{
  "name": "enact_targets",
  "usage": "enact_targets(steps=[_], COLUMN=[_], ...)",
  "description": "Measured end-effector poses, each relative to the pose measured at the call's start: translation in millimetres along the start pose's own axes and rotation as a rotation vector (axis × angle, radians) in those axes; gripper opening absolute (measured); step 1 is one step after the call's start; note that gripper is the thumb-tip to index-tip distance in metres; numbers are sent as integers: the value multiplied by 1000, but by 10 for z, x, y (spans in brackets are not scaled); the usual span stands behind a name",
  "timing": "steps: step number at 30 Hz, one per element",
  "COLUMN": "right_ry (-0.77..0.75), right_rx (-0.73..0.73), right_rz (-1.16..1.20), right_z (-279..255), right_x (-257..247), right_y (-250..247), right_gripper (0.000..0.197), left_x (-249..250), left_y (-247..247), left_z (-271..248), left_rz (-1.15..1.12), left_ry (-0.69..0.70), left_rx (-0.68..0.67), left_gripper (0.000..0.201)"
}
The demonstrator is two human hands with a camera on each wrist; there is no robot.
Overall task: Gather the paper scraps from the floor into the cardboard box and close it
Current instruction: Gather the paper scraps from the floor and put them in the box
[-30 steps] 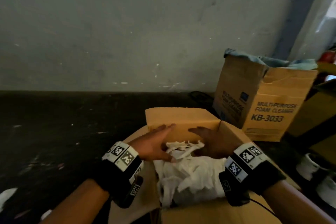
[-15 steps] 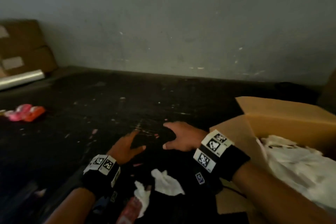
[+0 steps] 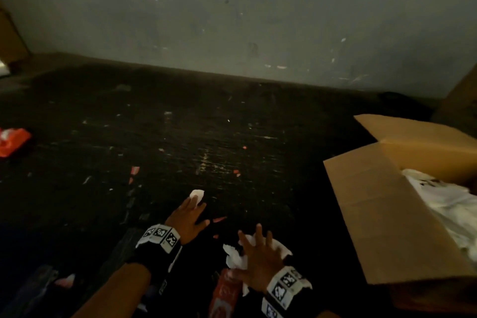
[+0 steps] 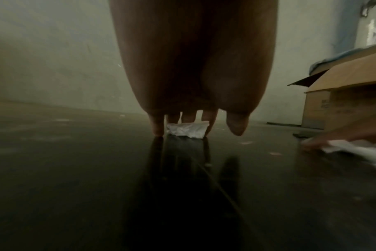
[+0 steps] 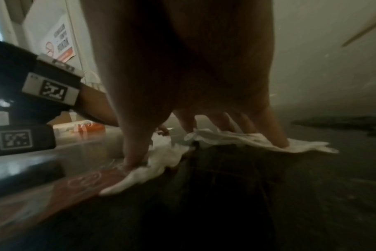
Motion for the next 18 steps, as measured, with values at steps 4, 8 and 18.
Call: enact_targets(steps=[4, 8, 18], right_ry=[-55, -70, -315], right_rx=[87, 158, 440], right_rz=[-138, -201, 303], right_z=[8, 27, -889], right_x=[-168, -180, 315], right_y=[59, -73, -1297], right_gripper=[63, 52, 45], left_x=[277, 491, 1310], left_y=[169, 145, -805], left_z=[-35, -130, -397], left_rz=[-14, 7, -336], left_ry=[124, 252, 489], left_rx=[30, 144, 531], left_gripper=[53, 50, 37])
Point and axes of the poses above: each hand's wrist, its own z-axis towards the middle knuckle, its own y-axis out of the palm, x = y × z, the point moved 7 cm from there along z, towards the middle knuckle, and after that the axes turned 6 degrees about y, right-handed, at the moved point
